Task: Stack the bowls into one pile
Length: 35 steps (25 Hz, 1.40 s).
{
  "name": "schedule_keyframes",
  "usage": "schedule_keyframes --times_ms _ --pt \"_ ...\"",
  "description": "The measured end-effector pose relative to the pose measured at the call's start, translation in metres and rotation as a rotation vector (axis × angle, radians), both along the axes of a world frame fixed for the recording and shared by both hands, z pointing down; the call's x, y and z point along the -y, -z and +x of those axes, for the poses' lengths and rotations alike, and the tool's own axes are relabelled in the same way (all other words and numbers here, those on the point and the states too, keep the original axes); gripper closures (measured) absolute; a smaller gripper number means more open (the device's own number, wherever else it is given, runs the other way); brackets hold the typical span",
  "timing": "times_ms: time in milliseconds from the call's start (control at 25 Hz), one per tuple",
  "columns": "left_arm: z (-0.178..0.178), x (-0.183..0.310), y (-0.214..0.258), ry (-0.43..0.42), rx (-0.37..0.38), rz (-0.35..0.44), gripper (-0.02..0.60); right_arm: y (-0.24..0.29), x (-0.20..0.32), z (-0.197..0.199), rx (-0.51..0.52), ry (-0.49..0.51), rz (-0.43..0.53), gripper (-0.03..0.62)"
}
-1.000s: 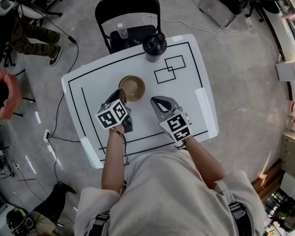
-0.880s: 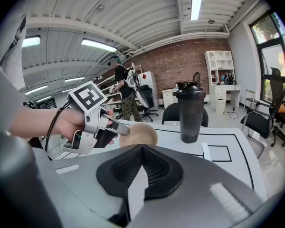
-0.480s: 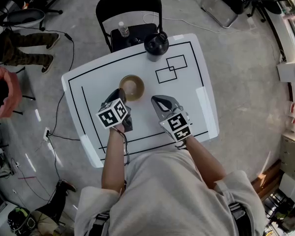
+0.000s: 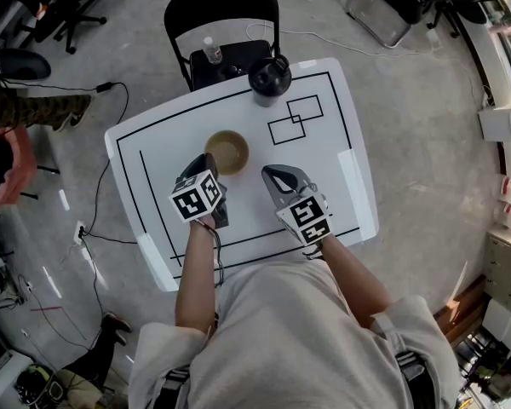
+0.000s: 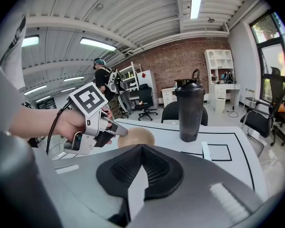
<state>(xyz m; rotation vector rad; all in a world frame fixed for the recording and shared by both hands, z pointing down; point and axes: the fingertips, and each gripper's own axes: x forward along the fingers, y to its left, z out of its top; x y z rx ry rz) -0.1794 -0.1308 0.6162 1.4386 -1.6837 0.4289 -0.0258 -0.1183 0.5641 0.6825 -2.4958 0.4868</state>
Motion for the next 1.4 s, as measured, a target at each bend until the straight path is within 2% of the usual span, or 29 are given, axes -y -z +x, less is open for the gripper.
schedule_keyframes --times_ms 440,680,1400 --pt "-0.0018 0.0007 -0.0059 -0.014 0.031 -0.015 0.548 -0.0028 0.0033 -0.0007 0.002 -0.005 0.003 0.594" --pt "-0.0032 0.0030 -0.0055 -0.033 0.083 -0.021 0.548 -0.0044 0.0020 -0.0001 -0.004 0.002 -0.005 0.594" --pt "-0.0067 0.0022 -0.0058 -0.063 0.101 -0.018 0.543 -0.0001 -0.0048 -0.0031 -0.024 0.003 0.006 0.594"
